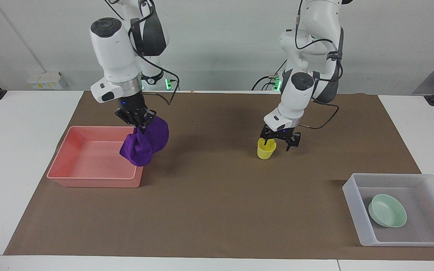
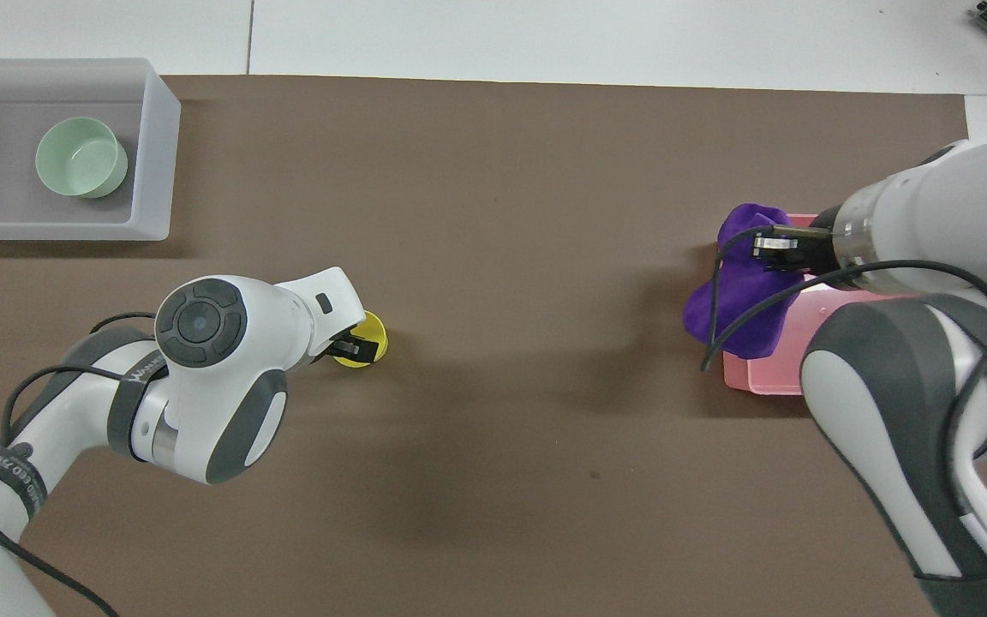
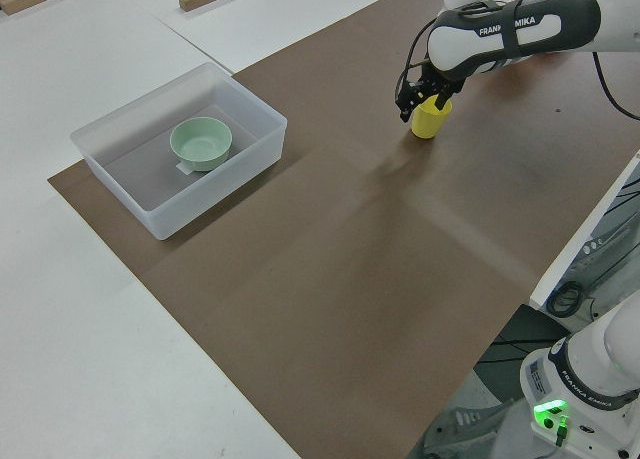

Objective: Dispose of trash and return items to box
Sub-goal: 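Carry the cloth into the pink box while the left gripper grasps the cup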

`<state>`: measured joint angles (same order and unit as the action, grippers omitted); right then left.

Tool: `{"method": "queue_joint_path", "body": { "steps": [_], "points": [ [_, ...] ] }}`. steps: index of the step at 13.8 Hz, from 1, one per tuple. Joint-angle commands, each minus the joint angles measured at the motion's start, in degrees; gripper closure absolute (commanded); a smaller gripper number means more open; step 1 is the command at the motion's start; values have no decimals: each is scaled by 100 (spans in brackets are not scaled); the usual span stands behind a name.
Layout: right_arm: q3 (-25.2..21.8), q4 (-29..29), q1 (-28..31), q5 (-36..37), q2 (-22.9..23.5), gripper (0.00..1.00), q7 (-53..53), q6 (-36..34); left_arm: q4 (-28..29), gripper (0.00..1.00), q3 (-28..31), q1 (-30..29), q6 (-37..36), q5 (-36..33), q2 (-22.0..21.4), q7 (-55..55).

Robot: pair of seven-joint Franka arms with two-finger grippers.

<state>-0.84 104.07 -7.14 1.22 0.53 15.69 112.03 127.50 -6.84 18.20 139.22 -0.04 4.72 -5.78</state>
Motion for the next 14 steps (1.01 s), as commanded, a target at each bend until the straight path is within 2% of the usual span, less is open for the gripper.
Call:
{"method": "queue_joint_path", "body": {
  "steps": [1, 2, 3, 7, 10, 12, 14],
  "points": [
    [75, 113, 545, 37, -70, 100, -801, 11, 565, 70, 95, 148, 885, 22, -244, -632],
    [75, 175, 756, 19, -79, 100, -1152, 38, 583, 94, 86, 148, 940, 22, -244, -739],
    [75, 288, 967, -16, -88, 100, -1460, 64, 592, 100, 86, 148, 941, 22, -244, -801],
    [66, 1061, 1399, -25, -158, 100, -1955, 897, 443, 100, 95, 131, 853, 22, -217, -793],
    [66, 1527, 1522, -34, -44, 100, -1964, 1530, 49, 100, 138, 8, 179, 22, -314, -670],
    [66, 1879, 1523, -34, 44, 100, -1938, 2022, -215, 100, 139, -421, -35, 22, -314, -626],
    [75, 2073, 1523, -42, 140, 100, -1903, 2182, -575, 100, 139, -842, -26, 13, -236, -626]
  ]
}}
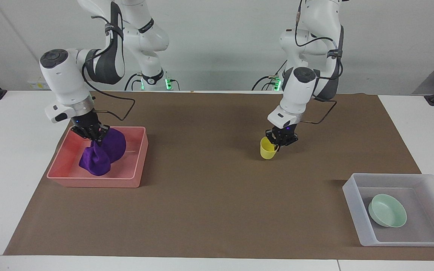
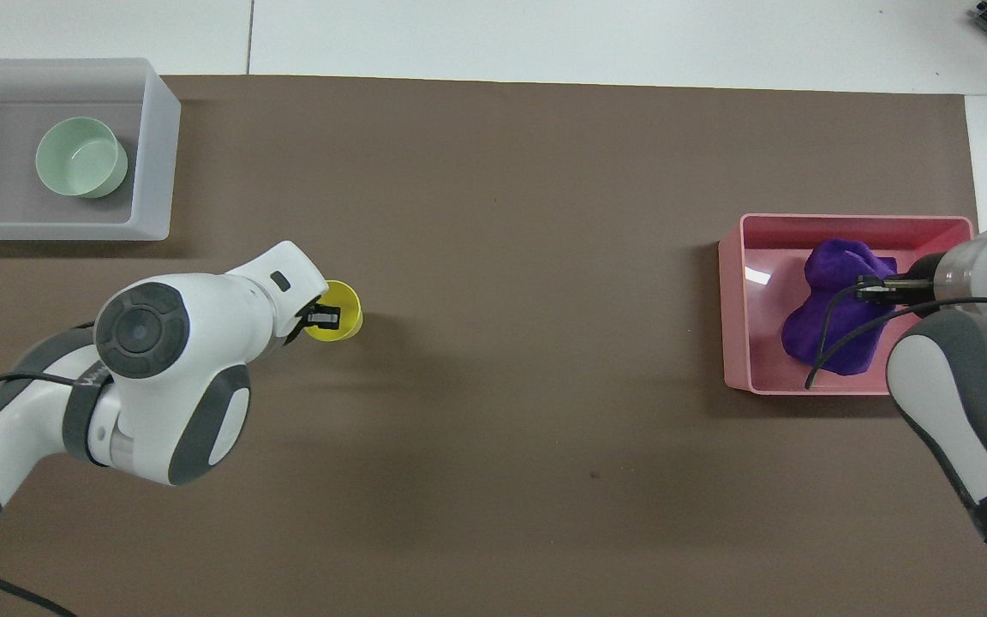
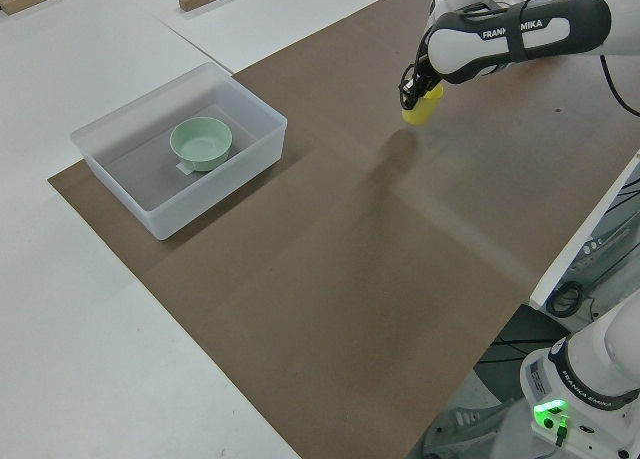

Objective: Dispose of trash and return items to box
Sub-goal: 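Place the yellow cup in the white box while the right gripper presses the cloth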

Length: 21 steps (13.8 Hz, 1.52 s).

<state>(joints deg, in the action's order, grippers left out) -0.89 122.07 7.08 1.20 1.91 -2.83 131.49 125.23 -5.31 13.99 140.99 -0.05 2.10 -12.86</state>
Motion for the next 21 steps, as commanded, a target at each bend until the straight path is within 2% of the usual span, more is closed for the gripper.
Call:
{"method": "queue_joint_path", "body": {
  "steps": [1, 2, 3, 4, 7, 10, 13, 15, 19, 21],
  "points": [
    [72, 291, 100, -41, 107, 89, -43, 262, -568, 100, -14, -675, -177, 13, 114, 204],
    [72, 291, 100, -41, 195, 50, -25, 358, -831, 100, -14, -852, -194, 13, 228, 431],
    [80, 291, 100, -41, 213, 19, -25, 429, -1095, 100, -14, -1063, -212, 13, 334, 573],
    [80, 274, 91, -41, 213, 0, -16, 421, -1306, 100, -14, -1273, -212, 13, 448, 591],
    [72, 116, 21, -41, 178, 0, -16, 325, -2070, 100, -23, -1941, -325, 13, 799, 802],
    [133, -270, -84, -32, 108, 0, 219, -262, -2756, 100, -41, -2390, -458, 48, 1212, 855],
    [133, -587, -339, 47, -24, 0, 712, -747, -3687, 100, -67, -2699, -905, 92, 1888, 1223],
    [142, -833, -453, 47, -190, 0, 967, -1203, -4163, 100, -67, -2830, -933, 136, 2363, 1277],
    [159, -983, -988, 56, -332, 0, 1766, -1573, -4402, 100, -93, -3174, -810, 364, 2970, 2049],
    [159, -1464, -1078, 56, -323, 0, 1891, -2063, -4349, 100, -85, -3236, -608, 496, 3068, 2209]
  ]
}}
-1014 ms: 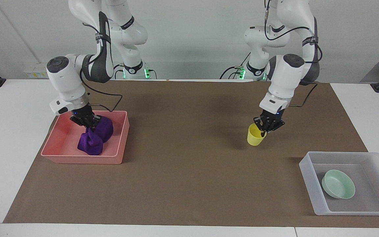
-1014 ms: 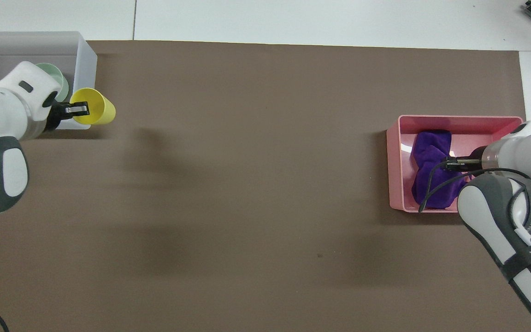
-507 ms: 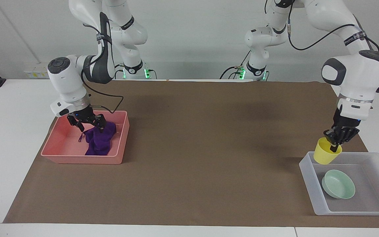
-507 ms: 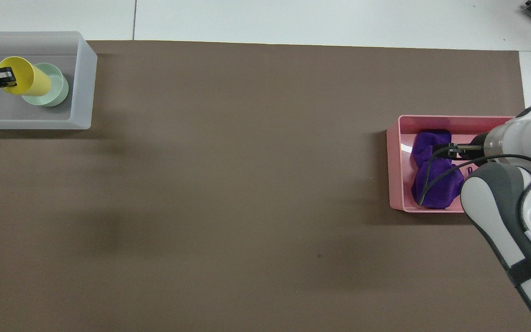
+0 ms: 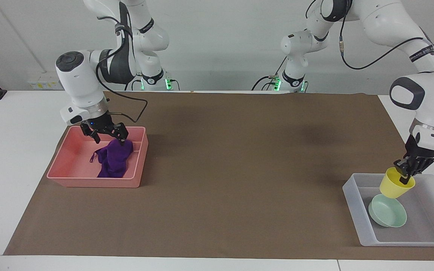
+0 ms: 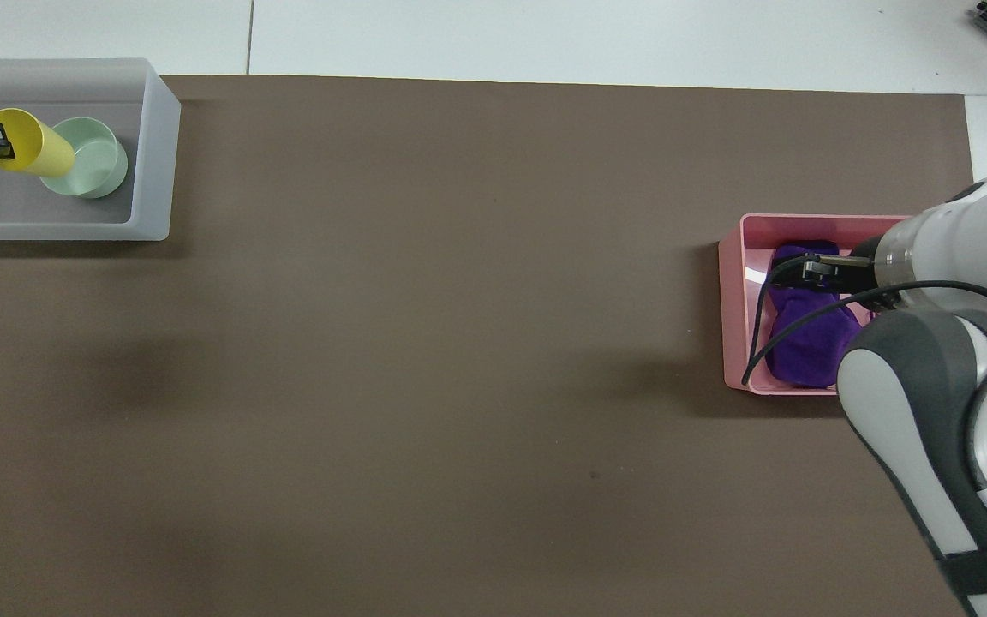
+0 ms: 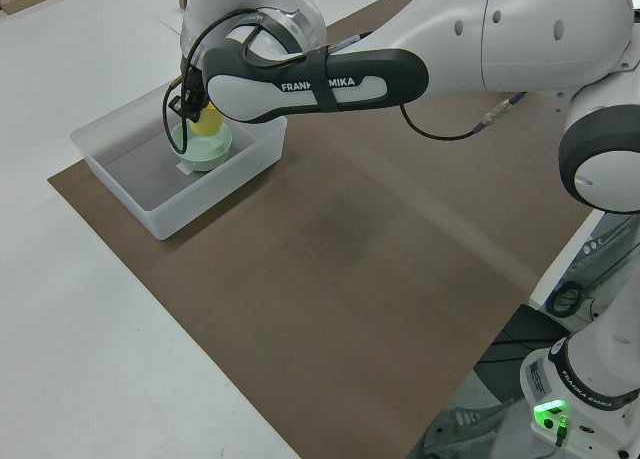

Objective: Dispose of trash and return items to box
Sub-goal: 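Place the yellow cup in the white box while the right gripper presses the cloth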

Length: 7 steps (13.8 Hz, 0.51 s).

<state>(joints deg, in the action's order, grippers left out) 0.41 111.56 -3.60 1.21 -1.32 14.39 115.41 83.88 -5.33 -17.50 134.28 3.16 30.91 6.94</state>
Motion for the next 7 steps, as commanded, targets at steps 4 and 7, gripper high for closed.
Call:
{"method": "queue_joint_path", "body": {
  "steps": [4, 7],
  "points": [
    [47, -1459, 34, 46, 0, 0, 100, -1607, 180, 100, -82, -9, 325, 308, 188, 238],
    [-32, -1829, 70, -6, -44, 0, -251, -2144, 471, 100, -82, 1, 468, 334, 153, 247]
  ]
}}
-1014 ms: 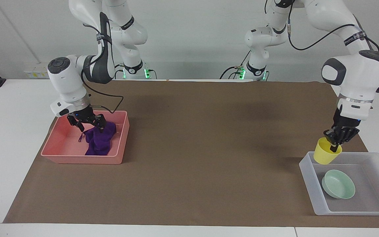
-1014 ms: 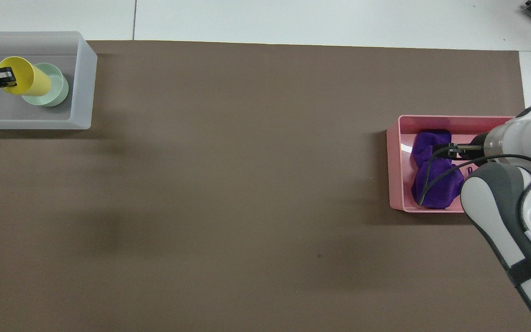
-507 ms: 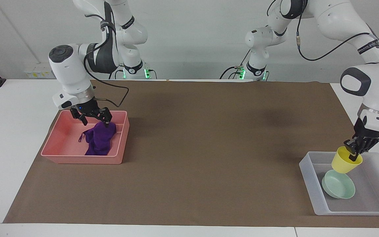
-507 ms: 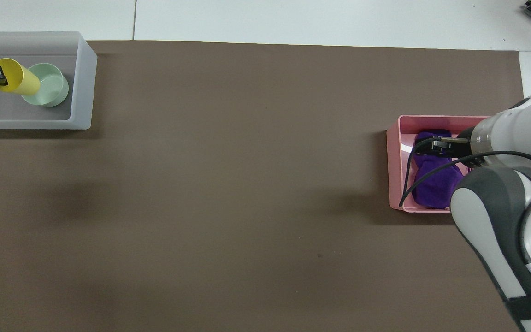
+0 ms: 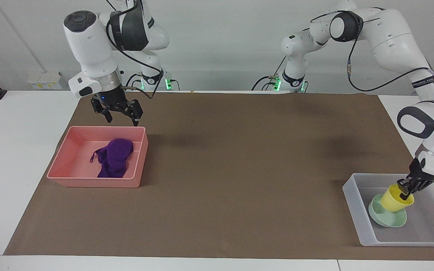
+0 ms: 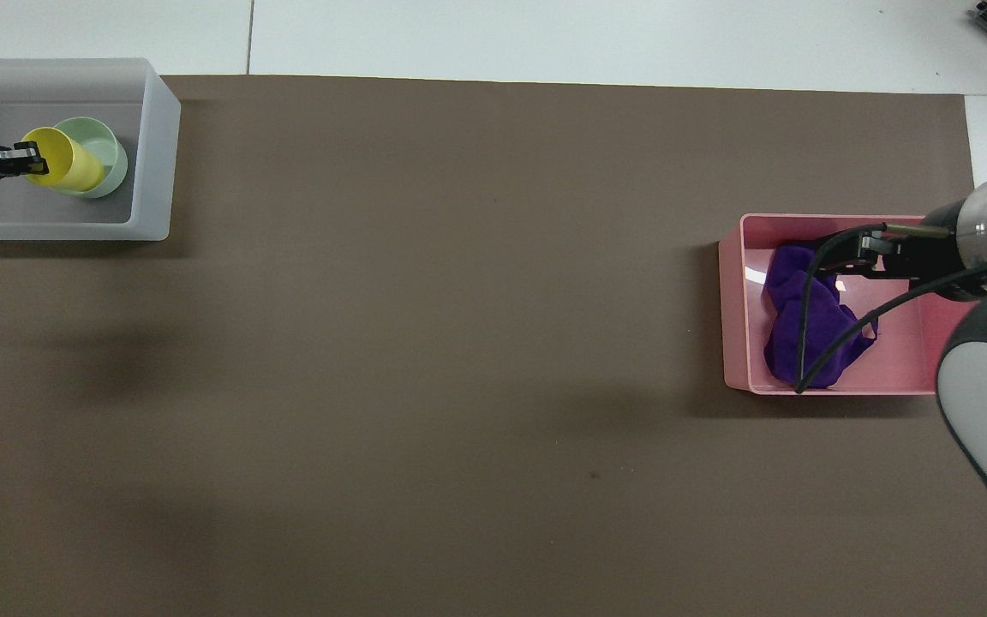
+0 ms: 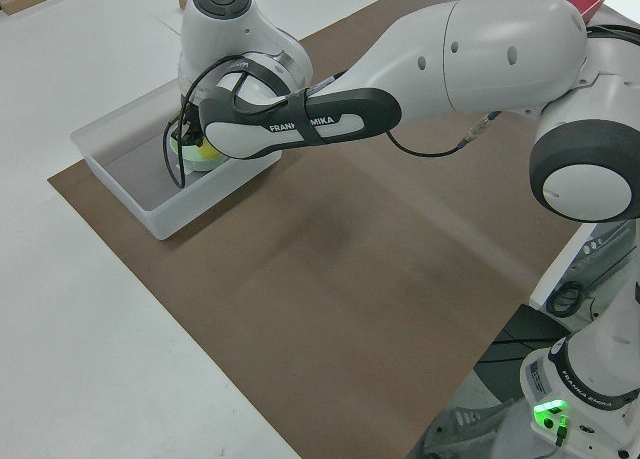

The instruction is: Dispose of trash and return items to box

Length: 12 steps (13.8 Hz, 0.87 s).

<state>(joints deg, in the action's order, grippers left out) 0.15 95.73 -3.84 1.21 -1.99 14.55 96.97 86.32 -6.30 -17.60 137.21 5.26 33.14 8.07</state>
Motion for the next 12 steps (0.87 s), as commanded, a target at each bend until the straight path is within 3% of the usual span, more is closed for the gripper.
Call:
{"method": "queue_joint_path", "body": {
  "steps": [1, 3, 5, 6, 7, 12],
  "points": [
    [-24, -369, 102, -7, -3, 0, -312, -450, 254, 97, 15, 11, 131, 124, -89, 133],
    [-24, -711, 181, 11, -3, 0, -478, -949, 342, 65, 15, 20, 122, 124, -124, 133],
    [-15, -740, 234, 46, -29, 0, -742, -1119, 290, 22, 24, 29, 69, 72, -124, 133],
    [-15, -714, 252, 37, -73, 0, -761, -1137, 246, 8, 24, 64, 61, 45, -124, 133],
    [-15, -626, 252, 46, -100, 0, -778, -1076, 193, 0, 24, 82, 43, 36, -124, 133],
    [-15, -520, 384, 63, -152, 0, -1033, -1049, 350, 0, 24, 476, -605, -244, -904, 203]
  ]
}}
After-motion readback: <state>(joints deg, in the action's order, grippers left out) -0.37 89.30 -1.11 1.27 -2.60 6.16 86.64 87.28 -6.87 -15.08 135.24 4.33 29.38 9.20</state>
